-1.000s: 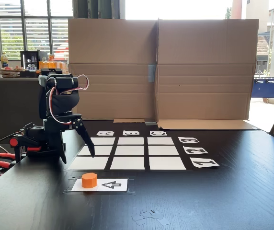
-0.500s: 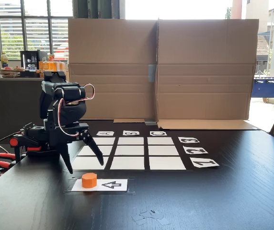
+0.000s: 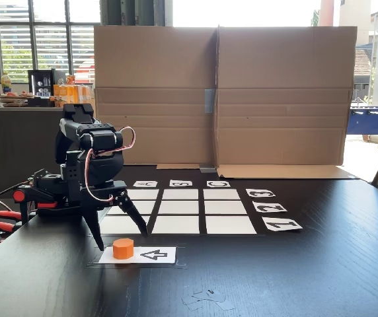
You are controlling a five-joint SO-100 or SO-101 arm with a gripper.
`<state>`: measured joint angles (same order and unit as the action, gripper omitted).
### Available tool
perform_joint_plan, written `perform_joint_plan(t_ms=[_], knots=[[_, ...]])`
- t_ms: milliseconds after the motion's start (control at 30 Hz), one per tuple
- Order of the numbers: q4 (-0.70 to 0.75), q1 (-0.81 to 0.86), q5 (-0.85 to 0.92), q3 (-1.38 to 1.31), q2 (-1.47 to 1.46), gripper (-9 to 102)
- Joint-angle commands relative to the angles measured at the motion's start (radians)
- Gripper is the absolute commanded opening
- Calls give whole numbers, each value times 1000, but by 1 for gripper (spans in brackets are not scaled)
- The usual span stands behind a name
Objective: Pick up the round, orange token and place it in the grid on square A1.
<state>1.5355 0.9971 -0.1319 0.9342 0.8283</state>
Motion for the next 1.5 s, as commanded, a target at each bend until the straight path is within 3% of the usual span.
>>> perform_joint_plan(t_ms=[0, 1467], knots=[[-6, -8, -11, -43, 5, 37], [-8, -32, -6, -109, -64, 21]])
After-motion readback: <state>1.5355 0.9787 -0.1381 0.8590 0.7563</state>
